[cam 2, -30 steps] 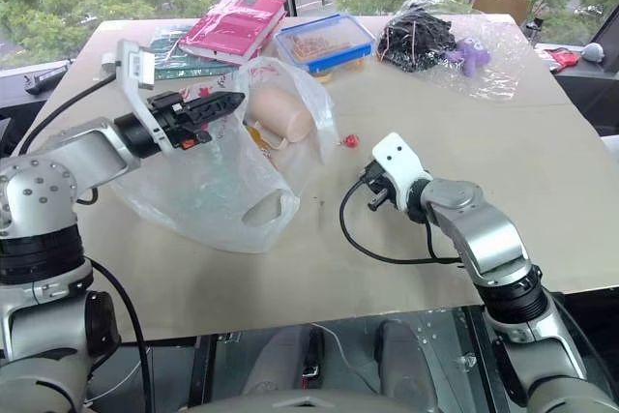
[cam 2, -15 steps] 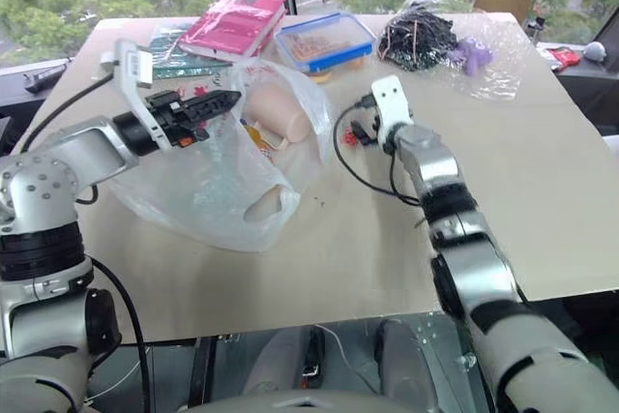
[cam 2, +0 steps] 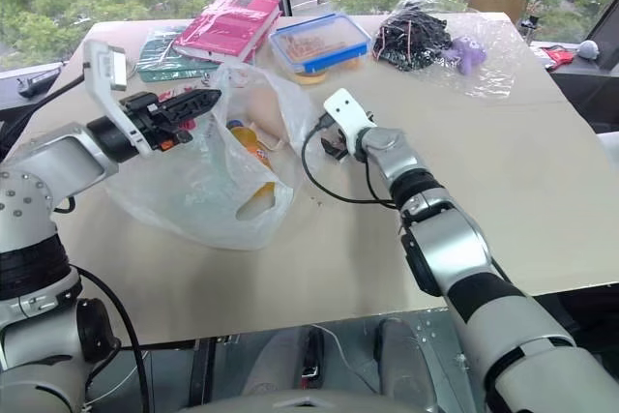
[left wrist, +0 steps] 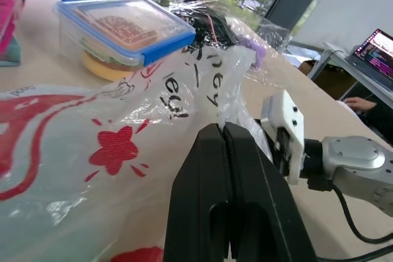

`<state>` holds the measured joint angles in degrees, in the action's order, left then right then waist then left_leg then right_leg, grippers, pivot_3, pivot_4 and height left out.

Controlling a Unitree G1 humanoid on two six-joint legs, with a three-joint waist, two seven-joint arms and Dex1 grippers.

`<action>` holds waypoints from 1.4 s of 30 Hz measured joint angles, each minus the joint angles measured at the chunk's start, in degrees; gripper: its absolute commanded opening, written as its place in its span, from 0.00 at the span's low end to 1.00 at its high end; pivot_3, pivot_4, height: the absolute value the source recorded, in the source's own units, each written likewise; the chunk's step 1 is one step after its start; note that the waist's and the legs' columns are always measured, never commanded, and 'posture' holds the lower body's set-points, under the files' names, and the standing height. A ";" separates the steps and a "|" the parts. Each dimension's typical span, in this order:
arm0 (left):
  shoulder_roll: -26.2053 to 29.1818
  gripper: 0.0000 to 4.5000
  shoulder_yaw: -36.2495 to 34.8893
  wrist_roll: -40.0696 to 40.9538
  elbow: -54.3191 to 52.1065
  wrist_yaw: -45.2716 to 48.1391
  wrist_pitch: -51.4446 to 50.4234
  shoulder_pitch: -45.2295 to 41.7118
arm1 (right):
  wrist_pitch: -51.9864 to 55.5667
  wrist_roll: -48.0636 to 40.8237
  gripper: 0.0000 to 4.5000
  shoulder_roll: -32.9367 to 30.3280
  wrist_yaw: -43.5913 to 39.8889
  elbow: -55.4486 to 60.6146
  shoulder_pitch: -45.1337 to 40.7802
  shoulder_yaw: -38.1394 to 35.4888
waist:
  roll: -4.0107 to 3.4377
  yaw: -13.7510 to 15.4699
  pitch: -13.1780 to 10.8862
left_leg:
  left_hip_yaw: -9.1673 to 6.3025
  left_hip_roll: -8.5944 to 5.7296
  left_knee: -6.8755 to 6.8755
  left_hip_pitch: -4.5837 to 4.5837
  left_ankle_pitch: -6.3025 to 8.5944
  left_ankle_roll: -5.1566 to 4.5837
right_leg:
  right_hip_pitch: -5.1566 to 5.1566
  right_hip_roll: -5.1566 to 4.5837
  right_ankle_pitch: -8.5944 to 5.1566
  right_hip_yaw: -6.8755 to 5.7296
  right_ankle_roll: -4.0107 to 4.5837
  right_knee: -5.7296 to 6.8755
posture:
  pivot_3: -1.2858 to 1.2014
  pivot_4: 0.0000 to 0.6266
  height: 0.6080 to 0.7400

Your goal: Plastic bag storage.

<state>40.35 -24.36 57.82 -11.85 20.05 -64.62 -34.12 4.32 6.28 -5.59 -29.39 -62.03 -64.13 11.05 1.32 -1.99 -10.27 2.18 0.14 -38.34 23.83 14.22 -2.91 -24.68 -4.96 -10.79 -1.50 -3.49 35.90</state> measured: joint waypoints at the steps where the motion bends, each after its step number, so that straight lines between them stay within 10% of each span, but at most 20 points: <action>1: -0.11 0.00 0.07 0.24 0.00 -0.16 -0.04 0.09 | 0.84 0.14 0.97 -1.75 -2.47 5.91 3.41 0.66 | 0.01 0.08 0.01 | -0.04 0.00 -0.01 0.00 0.00 0.00 | 0.02 0.00 0.00 -0.03 0.00 0.00 | 0.52 0.24 1.00; 10: -1.60 0.00 3.65 -0.53 2.78 1.44 0.44 -2.77 | 16.42 -0.44 0.97 -7.09 -8.05 35.60 18.86 1.91 | 0.00 -0.27 0.02 | 0.04 0.01 -0.06 -0.11 -0.01 0.02 | 0.06 0.05 0.00 0.02 0.00 0.12 | 0.52 0.24 1.00; 25: -1.36 0.00 3.40 -1.66 3.16 2.10 0.81 -3.33 | 7.02 -3.52 0.97 -0.25 4.55 4.33 3.15 -6.61 | -0.02 -0.41 0.01 | 0.07 0.02 0.01 -0.01 -0.02 0.02 | -0.02 0.05 0.01 0.06 0.02 -0.01 | 0.52 0.24 1.00; 32: -1.26 0.00 1.87 -1.28 1.32 0.67 -0.08 -1.65 | 3.91 -3.89 0.29 0.90 3.39 0.07 1.93 -7.38 | -0.02 -0.27 0.01 | 0.05 0.02 -0.03 -0.02 -0.02 0.02 | 0.00 0.03 0.01 0.04 0.01 0.05 | 0.52 0.24 1.00; 42: -1.39 0.00 1.90 -1.27 1.29 0.52 -0.16 -2.06 | 7.85 -4.38 0.29 -0.52 0.50 8.41 5.96 -7.29 | -0.03 -0.21 0.00 | 0.02 0.02 0.00 0.01 -0.02 0.02 | -0.02 0.02 0.01 0.02 0.02 0.00 | 0.52 0.24 1.00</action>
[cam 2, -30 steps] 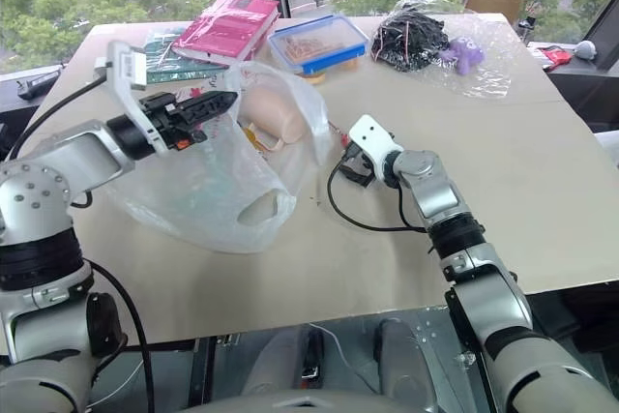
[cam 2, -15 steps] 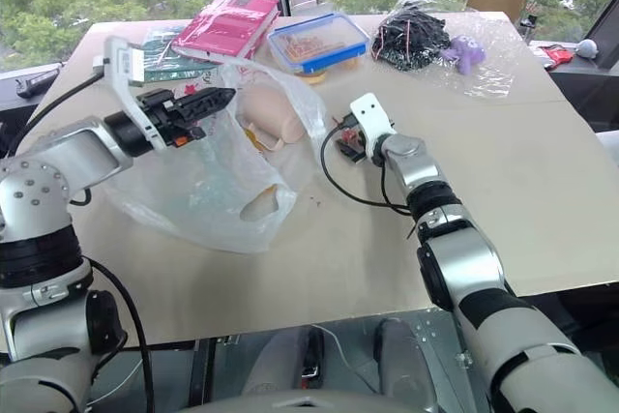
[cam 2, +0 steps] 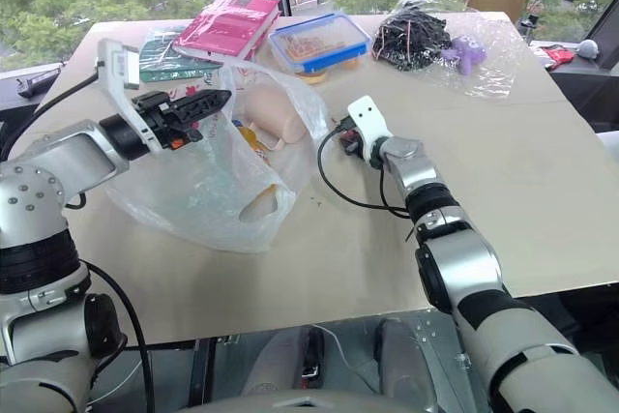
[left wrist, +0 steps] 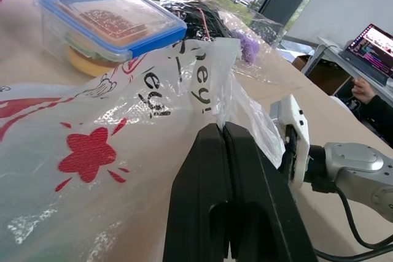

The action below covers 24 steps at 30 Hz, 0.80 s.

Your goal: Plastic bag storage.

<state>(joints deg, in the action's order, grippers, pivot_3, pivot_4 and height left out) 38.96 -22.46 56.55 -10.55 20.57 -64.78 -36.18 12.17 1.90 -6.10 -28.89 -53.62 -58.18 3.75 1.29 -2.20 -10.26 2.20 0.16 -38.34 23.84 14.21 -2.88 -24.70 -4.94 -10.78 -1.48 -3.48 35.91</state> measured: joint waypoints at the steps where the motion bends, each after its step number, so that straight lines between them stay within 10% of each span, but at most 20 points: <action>1: -0.24 0.00 0.10 0.04 -0.03 -0.08 0.00 -0.12 | 3.17 -0.25 0.29 -1.09 -0.67 6.65 3.22 0.09 | 0.00 0.18 0.00 | -0.02 -0.01 0.00 0.03 0.00 0.00 | 0.00 -0.01 0.00 -0.02 0.00 -0.02 | 0.52 0.24 1.00; 13: -1.45 0.00 2.78 -0.68 5.24 3.07 1.37 -5.20 | 45.43 -15.62 0.29 -9.90 -3.97 78.18 25.71 -1.94 | 0.00 0.75 0.00 | 0.01 0.03 -0.05 -0.07 0.00 -0.01 | 0.02 0.09 -0.01 -0.03 -0.01 0.11 | 0.52 0.24 1.00; 24: 0.53 0.00 2.06 1.04 7.12 7.95 0.10 -7.07 | 45.21 -17.70 0.29 -2.68 -0.69 69.41 16.36 8.40 | 0.01 0.75 -0.01 | -0.01 -0.01 -0.06 0.01 0.00 -0.03 | 0.00 0.06 -0.01 -0.05 -0.01 0.04 | 0.52 0.24 1.00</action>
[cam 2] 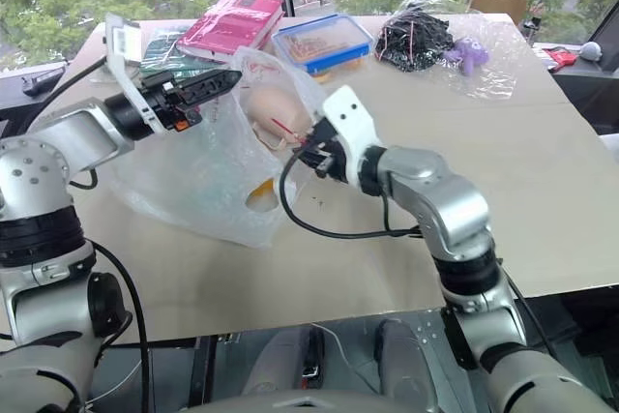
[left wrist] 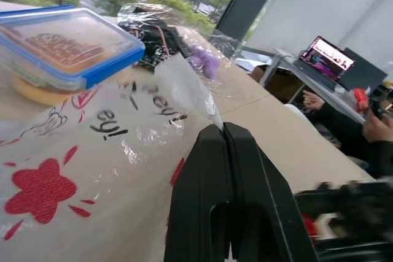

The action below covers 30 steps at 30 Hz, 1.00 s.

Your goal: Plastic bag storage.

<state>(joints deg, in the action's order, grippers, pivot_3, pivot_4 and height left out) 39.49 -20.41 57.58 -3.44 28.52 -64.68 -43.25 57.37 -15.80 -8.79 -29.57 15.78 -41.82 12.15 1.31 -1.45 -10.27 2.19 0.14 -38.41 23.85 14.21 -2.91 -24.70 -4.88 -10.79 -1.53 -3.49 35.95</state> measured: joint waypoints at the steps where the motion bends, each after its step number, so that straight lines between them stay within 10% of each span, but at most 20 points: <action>1: 0.74 0.00 -0.90 0.60 -0.39 0.01 -0.48 0.44 | -3.43 1.08 0.29 1.24 -0.04 -6.63 -2.19 1.23 | 0.01 -0.07 -0.01 | 0.02 -0.01 0.00 0.00 0.00 0.00 | -0.01 0.00 0.00 0.01 0.00 -0.01 | 0.52 0.24 1.00; 8: 2.17 0.00 -3.70 3.93 -3.77 -0.14 -2.35 3.12 | -23.61 4.90 0.29 10.95 -1.68 -39.32 -16.30 1.99 | 0.00 -1.00 -0.02 | 0.01 0.03 0.08 0.00 0.00 0.01 | -0.04 0.02 0.00 0.02 0.01 -0.06 | 0.52 0.24 1.00; 15: 2.18 0.00 -4.03 5.47 -5.97 -2.32 -2.56 5.80 | -38.01 6.53 0.94 16.94 -3.73 -61.06 -24.30 -0.30 | 0.00 -0.56 -0.02 | -0.07 0.02 0.10 0.04 0.00 0.03 | -0.03 -0.05 0.00 -0.05 0.01 -0.09 | 0.52 0.24 1.00; 17: 2.17 0.00 -4.13 5.58 -6.00 -2.79 -2.46 6.08 | -38.78 7.07 0.99 16.00 -3.75 -58.69 -22.40 -0.38 | 0.01 -0.52 -0.01 | -0.09 -0.01 0.08 0.05 0.00 0.03 | -0.02 -0.08 0.00 -0.05 0.01 -0.08 | 0.52 0.24 1.00; 18: 2.18 0.00 -4.20 5.58 -6.00 -2.90 -2.39 6.16 | -38.83 7.37 0.99 15.35 -3.83 -56.94 -21.23 -0.35 | 0.00 -0.52 -0.02 | -0.08 -0.01 0.08 0.05 0.01 0.03 | -0.03 -0.09 0.00 -0.04 0.01 -0.08 | 0.52 0.00 1.00; 23: 2.02 0.00 -4.34 5.62 -5.77 -3.41 -1.54 7.04 | -28.40 6.02 0.99 5.27 -7.35 -27.74 -6.45 0.98 | 0.27 -0.94 3.43 | -0.09 -0.06 0.07 0.90 -0.04 0.13 | -0.95 -0.08 0.01 -0.09 0.00 0.35 | 0.52 0.00 1.00; 30: 1.59 0.00 -3.78 5.37 -4.47 -2.73 0.28 7.11 | -7.12 -2.94 0.99 -2.50 -5.39 2.36 0.56 -4.32 | 0.31 -1.33 4.37 | 0.31 -0.04 0.03 -0.17 -0.17 0.35 | -0.23 0.09 0.00 0.06 0.03 0.58 | 0.52 0.00 1.00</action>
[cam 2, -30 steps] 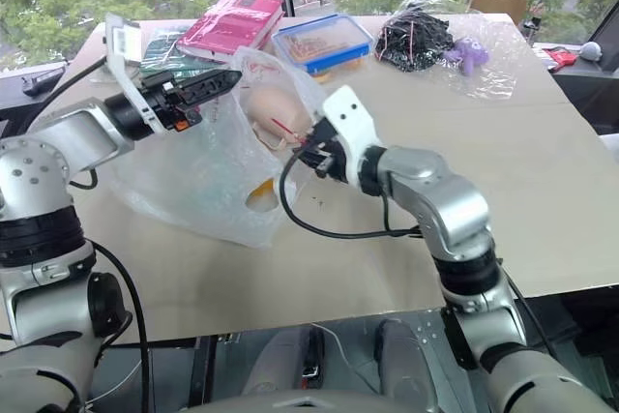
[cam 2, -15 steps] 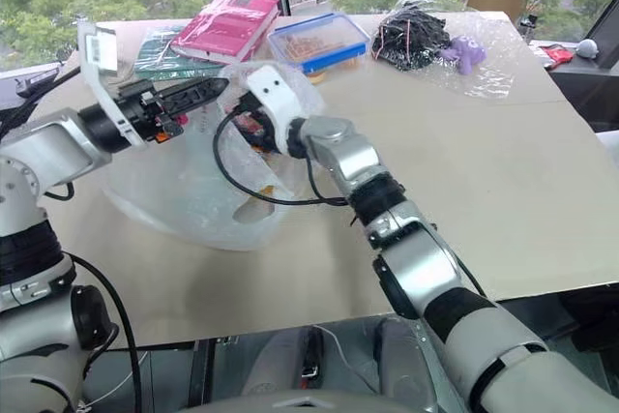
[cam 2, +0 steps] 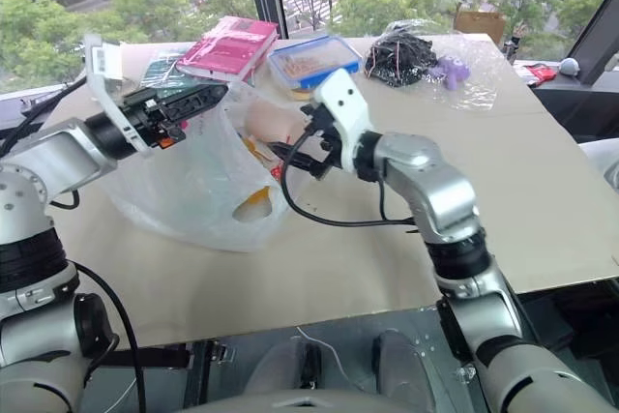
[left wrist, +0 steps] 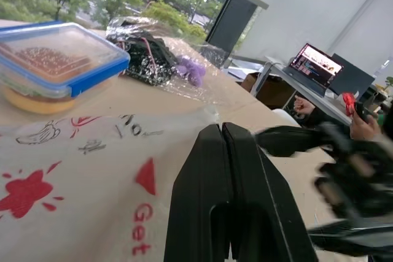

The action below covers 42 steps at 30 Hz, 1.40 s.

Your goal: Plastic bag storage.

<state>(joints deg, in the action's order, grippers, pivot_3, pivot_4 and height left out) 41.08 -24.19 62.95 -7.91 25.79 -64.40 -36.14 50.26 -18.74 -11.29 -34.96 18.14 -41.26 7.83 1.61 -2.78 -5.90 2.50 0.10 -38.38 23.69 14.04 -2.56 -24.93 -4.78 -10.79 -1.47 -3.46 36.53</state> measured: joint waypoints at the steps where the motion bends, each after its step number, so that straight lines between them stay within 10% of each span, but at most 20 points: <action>1: -0.01 0.00 0.01 -0.30 0.00 0.33 0.48 0.00 | 2.34 -0.18 0.99 -0.91 1.56 1.22 0.35 -1.30 | 0.00 0.05 0.37 | 0.11 0.00 -0.01 -0.08 0.01 -0.01 | 0.09 0.00 0.00 0.00 0.00 -0.02 | 0.52 0.00 1.00; 13: -0.09 0.00 2.18 -2.17 1.59 1.81 2.39 -0.42 | -5.17 4.74 0.99 4.04 10.31 -26.10 -4.45 -2.24 | 0.03 0.21 1.00 | 0.14 -0.03 -0.02 -0.18 0.04 -0.10 | 0.13 0.04 0.05 0.34 0.07 -0.02 | 0.52 0.00 1.00; 18: 3.58 0.38 -0.59 3.68 -1.37 4.16 -1.79 3.33 | -13.07 6.74 0.80 4.77 9.77 -39.05 -7.45 -2.30 | 0.03 -0.19 1.00 | 0.18 0.03 -0.02 -0.01 0.06 -0.14 | -0.06 0.04 0.05 0.46 0.07 -0.03 | 0.52 0.00 1.00; 22: 10.33 0.83 -5.78 9.14 -13.77 8.18 -5.83 18.87 | -17.54 7.20 0.34 4.92 7.88 -45.93 -9.89 -2.44 | 0.01 -1.76 1.01 | 0.37 0.13 0.05 0.02 0.09 -0.18 | -0.24 0.00 0.05 0.70 0.07 -0.04 | 0.52 0.00 1.00; 25: 9.76 0.83 -7.78 7.32 -24.85 12.36 -3.11 34.32 | -19.55 7.24 0.02 4.58 6.74 -48.20 -10.92 -2.75 | -0.02 -2.08 1.04 | 0.37 0.15 0.05 0.05 0.09 -0.17 | -0.28 -0.01 0.04 0.67 0.08 0.00 | 0.52 0.00 1.00; 31: 6.19 0.83 -7.63 4.24 -34.46 15.65 2.06 50.62 | -18.56 7.08 0.01 3.80 5.28 -44.87 -10.85 -3.14 | -0.42 -0.83 1.52 | 0.33 0.15 0.00 0.01 0.10 -0.16 | -0.28 -0.03 0.08 0.56 0.15 0.09 | 0.52 0.00 1.00; 38: -0.57 0.83 4.31 -6.79 -35.32 3.83 6.27 48.83 | -14.31 6.88 0.01 3.30 5.21 -39.13 -9.45 -3.08 | -0.87 0.05 2.38 | 0.37 -0.01 -0.02 -0.17 0.10 -0.22 | -0.03 0.02 0.08 0.61 0.14 0.07 | 0.52 0.00 1.00; 42: -14.38 0.72 19.47 -15.38 -27.49 -5.59 8.27 36.51 | -12.40 6.37 0.00 3.54 5.32 -38.08 -9.12 -3.28 | -0.74 0.95 2.56 | 0.31 -0.05 -0.02 -0.93 0.28 -0.50 | 0.89 0.11 0.09 0.53 0.13 -0.14 | 0.52 0.00 1.00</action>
<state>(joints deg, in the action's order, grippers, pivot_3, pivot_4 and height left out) 26.70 -4.72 47.57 -35.40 20.19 -56.13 0.37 37.85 -12.37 -7.75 -29.64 -19.94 -50.38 4.56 0.87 -1.83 -3.33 2.81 0.05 -38.40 22.75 14.32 -3.06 -24.04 -4.67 -10.71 -0.94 -3.34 36.40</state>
